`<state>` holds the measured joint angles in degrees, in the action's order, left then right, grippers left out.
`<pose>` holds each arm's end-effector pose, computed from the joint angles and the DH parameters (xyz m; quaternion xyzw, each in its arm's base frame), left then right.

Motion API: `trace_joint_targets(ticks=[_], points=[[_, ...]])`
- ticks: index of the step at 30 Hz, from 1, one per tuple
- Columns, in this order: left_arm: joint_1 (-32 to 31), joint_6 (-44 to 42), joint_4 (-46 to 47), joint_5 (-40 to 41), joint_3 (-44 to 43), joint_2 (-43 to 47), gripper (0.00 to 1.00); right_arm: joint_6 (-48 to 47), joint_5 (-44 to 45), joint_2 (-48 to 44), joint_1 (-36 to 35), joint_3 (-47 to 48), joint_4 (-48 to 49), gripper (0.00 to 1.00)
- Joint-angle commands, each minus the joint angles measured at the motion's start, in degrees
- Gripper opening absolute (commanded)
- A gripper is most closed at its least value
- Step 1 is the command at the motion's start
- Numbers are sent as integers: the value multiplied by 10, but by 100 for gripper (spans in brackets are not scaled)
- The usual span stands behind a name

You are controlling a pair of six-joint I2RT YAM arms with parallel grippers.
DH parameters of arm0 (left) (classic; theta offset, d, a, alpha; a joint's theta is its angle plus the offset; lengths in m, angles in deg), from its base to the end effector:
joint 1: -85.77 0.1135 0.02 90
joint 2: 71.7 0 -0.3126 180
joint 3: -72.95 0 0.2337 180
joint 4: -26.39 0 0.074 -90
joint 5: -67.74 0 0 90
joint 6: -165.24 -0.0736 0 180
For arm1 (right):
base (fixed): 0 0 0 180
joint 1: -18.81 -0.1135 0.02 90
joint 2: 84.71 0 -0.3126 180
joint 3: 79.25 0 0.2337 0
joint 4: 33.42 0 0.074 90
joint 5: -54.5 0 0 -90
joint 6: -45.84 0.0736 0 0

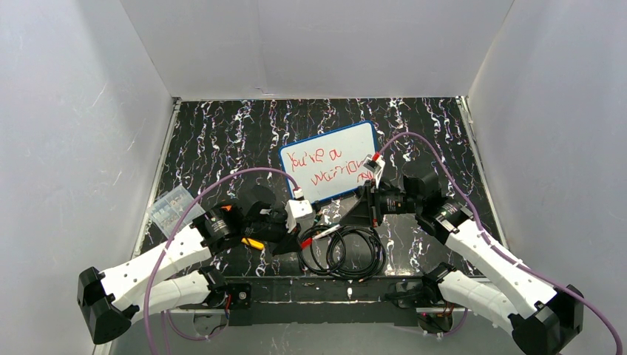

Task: Write a sentence on the whiteboard
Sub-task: Close the whiteboard marker at the center of the board.

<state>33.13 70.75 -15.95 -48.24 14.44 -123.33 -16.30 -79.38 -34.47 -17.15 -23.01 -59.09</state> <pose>0.0788 -0.1564 0.3053 0.5046 0.7114 -0.3645 0.3261 0.1094 0.1424 0.3355 -0.2682 0.7412 0.5417 0.2920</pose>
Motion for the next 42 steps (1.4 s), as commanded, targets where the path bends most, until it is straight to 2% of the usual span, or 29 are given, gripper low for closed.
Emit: trace_joint_targets(ticks=[1, 30, 42], points=[[-4, -5, -11, -6, 3, 8, 0, -6, -9, 0, 3, 15, 11, 1], [-9, -7, -6, -7, 0, 5, 0, 6, -62, 35, 3, -10, 37, 1], [-17, -12, -2, -7, 1, 15, 0, -6, -94, 84, 3, -8, 41, 1]])
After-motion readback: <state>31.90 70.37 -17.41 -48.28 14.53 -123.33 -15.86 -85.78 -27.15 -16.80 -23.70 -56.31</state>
